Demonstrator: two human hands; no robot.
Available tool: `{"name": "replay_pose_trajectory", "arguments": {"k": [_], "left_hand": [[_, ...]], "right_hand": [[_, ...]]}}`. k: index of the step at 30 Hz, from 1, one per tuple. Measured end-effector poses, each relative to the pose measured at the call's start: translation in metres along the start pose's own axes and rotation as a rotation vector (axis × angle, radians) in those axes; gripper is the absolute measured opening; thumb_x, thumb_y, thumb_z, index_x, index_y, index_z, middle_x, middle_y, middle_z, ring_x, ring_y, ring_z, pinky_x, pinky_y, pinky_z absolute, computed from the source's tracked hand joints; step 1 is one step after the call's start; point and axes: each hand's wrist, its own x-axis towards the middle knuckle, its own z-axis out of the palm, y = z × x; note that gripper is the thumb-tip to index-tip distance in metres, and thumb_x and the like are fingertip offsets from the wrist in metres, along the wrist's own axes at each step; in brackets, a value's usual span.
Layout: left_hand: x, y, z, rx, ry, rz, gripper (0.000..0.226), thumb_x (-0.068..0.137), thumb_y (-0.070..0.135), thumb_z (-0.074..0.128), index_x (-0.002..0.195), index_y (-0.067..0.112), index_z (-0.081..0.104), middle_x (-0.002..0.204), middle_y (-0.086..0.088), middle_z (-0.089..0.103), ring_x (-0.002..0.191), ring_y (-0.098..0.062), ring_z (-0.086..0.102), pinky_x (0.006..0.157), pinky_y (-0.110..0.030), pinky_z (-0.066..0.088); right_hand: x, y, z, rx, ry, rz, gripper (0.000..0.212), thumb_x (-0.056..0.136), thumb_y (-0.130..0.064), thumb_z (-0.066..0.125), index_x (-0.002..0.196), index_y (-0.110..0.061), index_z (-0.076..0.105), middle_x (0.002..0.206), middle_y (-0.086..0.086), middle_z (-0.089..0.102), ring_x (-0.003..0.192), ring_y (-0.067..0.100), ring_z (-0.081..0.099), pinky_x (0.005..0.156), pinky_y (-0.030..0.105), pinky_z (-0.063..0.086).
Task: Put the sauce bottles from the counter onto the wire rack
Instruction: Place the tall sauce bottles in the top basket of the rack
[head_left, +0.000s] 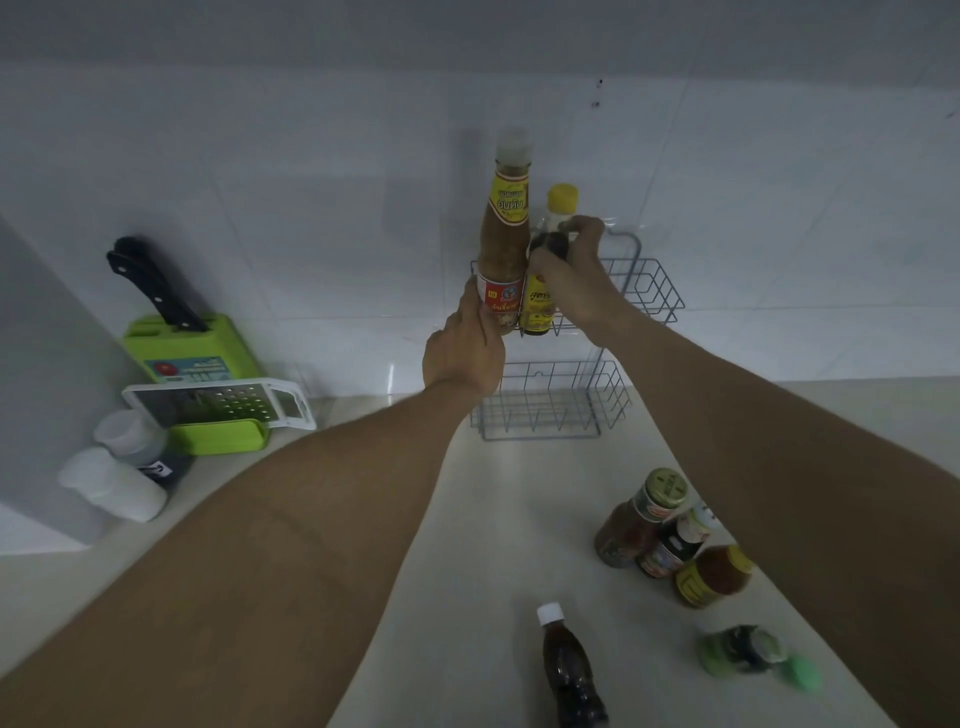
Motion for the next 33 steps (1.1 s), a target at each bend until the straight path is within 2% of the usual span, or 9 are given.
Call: {"name": "replay_pose_trajectory", "arguments": {"k": [5, 10, 13, 17, 19, 21, 23, 28, 33], "left_hand": [[-0.001, 0.001, -0.002, 0.000, -0.026, 0.000, 0.055, 0.109, 0.041, 0.015, 0.163, 0.028, 0.011, 0.140, -0.010, 0.062, 0.115, -0.034, 0.063, 0.102, -0.046, 0.049], [0.004, -0.001, -0.001, 0.080, -0.033, 0.008, 0.055, 0.109, 0.039, 0.018, 0.162, 0.026, 0.009, 0.115, -0.014, 0.069, 0.095, -0.031, 0.066, 0.090, -0.044, 0.052], [0.004, -0.004, 0.001, 0.000, -0.043, 0.019, 0.057, 0.108, 0.042, 0.019, 0.162, 0.028, 0.008, 0.118, -0.013, 0.069, 0.091, -0.028, 0.065, 0.082, -0.039, 0.051], [-0.017, -0.023, 0.017, 0.013, -0.023, 0.053, 0.068, 0.106, 0.048, 0.029, 0.163, 0.022, 0.000, 0.154, -0.014, 0.047, 0.130, -0.034, 0.054, 0.108, -0.043, 0.041], [-0.040, -0.041, 0.034, 0.038, -0.037, 0.066, 0.071, 0.105, 0.049, 0.027, 0.163, 0.020, -0.003, 0.169, -0.009, 0.022, 0.151, -0.031, 0.031, 0.122, -0.043, 0.025], [-0.068, -0.062, 0.053, 0.078, -0.123, 0.068, 0.069, 0.105, 0.051, 0.021, 0.163, 0.024, -0.004, 0.173, -0.001, 0.005, 0.158, -0.030, 0.010, 0.128, -0.043, 0.013], [-0.102, -0.084, 0.073, 0.169, -0.269, 0.099, 0.067, 0.106, 0.048, 0.017, 0.163, 0.024, -0.006, 0.174, 0.001, -0.003, 0.160, -0.028, 0.001, 0.129, -0.046, 0.009], [-0.188, -0.123, 0.114, 0.291, -0.488, 0.116, 0.066, 0.106, 0.045, 0.020, 0.162, 0.027, -0.010, 0.173, -0.002, -0.008, 0.159, -0.030, -0.005, 0.128, -0.045, -0.002], [-0.248, -0.142, 0.136, 0.374, -0.576, 0.136, 0.068, 0.105, 0.046, 0.024, 0.162, 0.028, -0.007, 0.173, -0.003, -0.010, 0.157, -0.036, -0.015, 0.125, -0.050, -0.012]], "right_hand": [[-0.009, 0.013, -0.007, -0.217, -0.046, 0.040, 0.084, 0.074, 0.008, 0.077, 0.132, -0.014, 0.020, 0.120, 0.011, 0.056, 0.106, 0.026, 0.064, 0.085, 0.045, 0.058], [-0.008, 0.016, -0.006, -0.289, -0.028, 0.066, 0.090, 0.067, 0.005, 0.082, 0.136, -0.009, 0.025, 0.124, 0.011, 0.055, 0.111, 0.029, 0.062, 0.090, 0.052, 0.055], [-0.006, 0.013, -0.004, -0.283, -0.048, 0.097, 0.099, 0.066, 0.001, 0.085, 0.142, -0.009, 0.022, 0.129, 0.015, 0.055, 0.114, 0.031, 0.061, 0.093, 0.053, 0.053], [-0.026, 0.014, 0.015, -0.290, 0.171, 0.019, 0.111, 0.069, -0.011, 0.087, 0.151, -0.009, 0.011, 0.143, 0.016, 0.042, 0.127, 0.025, 0.049, 0.107, 0.038, 0.041], [-0.058, 0.029, 0.029, -0.374, 0.404, -0.112, 0.095, 0.076, -0.018, 0.079, 0.150, -0.010, 0.021, 0.142, 0.015, 0.039, 0.118, 0.014, 0.044, 0.095, 0.024, 0.036], [-0.100, 0.052, 0.042, -0.392, 0.444, -0.162, 0.078, 0.080, -0.019, 0.072, 0.145, -0.016, 0.029, 0.135, 0.010, 0.043, 0.113, 0.011, 0.046, 0.086, 0.017, 0.038], [-0.146, 0.082, 0.051, -0.441, 0.321, -0.057, 0.067, 0.083, -0.024, 0.069, 0.141, -0.022, 0.033, 0.129, 0.005, 0.048, 0.111, 0.012, 0.049, 0.083, 0.015, 0.041], [-0.258, 0.158, 0.064, -0.831, 0.061, 0.295, 0.056, 0.093, -0.045, 0.053, 0.140, -0.018, 0.036, 0.131, 0.011, 0.048, 0.117, 0.029, 0.052, 0.093, 0.043, 0.049], [-0.332, 0.202, 0.053, -0.954, 0.002, 0.566, 0.066, 0.089, -0.068, 0.041, 0.134, -0.021, 0.036, 0.123, 0.008, 0.047, 0.110, 0.028, 0.050, 0.089, 0.042, 0.047]]}}
